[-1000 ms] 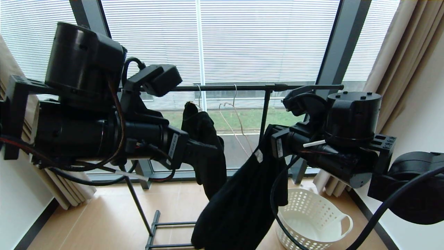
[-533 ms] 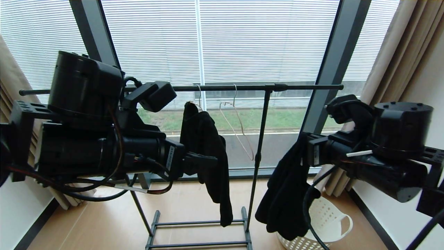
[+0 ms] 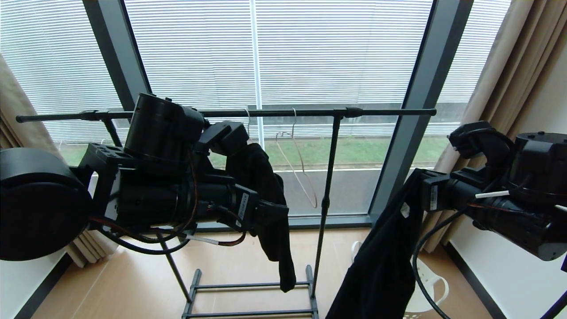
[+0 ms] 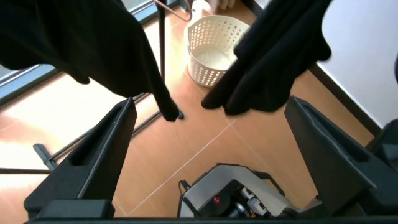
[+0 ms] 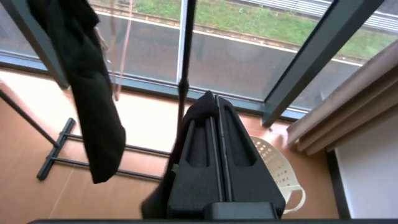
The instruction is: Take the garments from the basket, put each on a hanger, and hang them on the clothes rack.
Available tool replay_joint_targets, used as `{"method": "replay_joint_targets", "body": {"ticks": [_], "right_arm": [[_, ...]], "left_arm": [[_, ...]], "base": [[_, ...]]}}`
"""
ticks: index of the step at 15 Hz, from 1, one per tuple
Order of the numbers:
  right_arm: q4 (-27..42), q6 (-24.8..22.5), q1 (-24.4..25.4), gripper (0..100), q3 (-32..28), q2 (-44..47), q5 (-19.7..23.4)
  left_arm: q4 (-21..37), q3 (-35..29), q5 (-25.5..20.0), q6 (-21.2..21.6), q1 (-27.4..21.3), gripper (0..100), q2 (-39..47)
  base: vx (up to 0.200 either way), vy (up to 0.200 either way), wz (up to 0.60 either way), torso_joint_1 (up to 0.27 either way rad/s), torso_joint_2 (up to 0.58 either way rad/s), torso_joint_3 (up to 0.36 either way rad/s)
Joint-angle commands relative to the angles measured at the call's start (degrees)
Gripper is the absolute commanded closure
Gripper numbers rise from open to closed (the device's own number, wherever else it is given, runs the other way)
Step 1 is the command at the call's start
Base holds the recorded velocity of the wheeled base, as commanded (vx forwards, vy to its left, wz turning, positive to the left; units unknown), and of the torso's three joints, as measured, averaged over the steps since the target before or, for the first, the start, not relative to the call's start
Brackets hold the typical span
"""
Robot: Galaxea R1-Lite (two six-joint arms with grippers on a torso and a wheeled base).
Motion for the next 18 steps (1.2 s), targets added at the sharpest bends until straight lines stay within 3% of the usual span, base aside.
{"method": "replay_joint_targets", "body": {"ticks": [1, 4, 9, 11, 14, 18], "right_arm": [[-1.1, 0.0, -0.1, 100, 0.2, 0.3, -0.1], [-1.3, 0.0, -0.1, 100, 0.3, 0.3, -0.1], [-1.3, 0.0, -0.1, 100, 0.4, 0.3, -0.1], [-1.3, 0.0, 0.0, 100, 0.4, 0.3, -0.1], [-1.3, 0.0, 0.0, 100, 0.4, 0.7, -0.1], [-1.6, 0.1, 0.0, 100, 0.5, 1.2, -0.1]], "left_arm": [[0.0, 0.0, 0.0, 0.0, -0.1, 0, 0.7], [0.0, 0.0, 0.0, -0.1, -0.1, 0, 1.3], [-1.4, -0.2, 0.4, -0.3, 0.3, 0, 4.2], [-3.7, -0.1, 3.2, -0.4, 0.9, 0, 6.0], [-8.4, -0.3, 6.1, -0.5, 1.9, 0, 10.4], [-8.5, -5.9, 11.5, -1.2, 1.7, 0, 17.5]], "base": [[0.000, -0.200, 0.00, 0.012, 0.00, -0.007], [0.000, -0.200, 0.00, -0.002, 0.00, 0.002], [0.200, 0.000, 0.00, -0.001, 0.00, 0.000], [0.200, 0.000, 0.00, 0.010, 0.00, 0.000], [0.000, 0.000, 0.00, 0.000, 0.00, 0.000], [0.000, 0.000, 0.00, 0.000, 0.00, 0.000]]}}
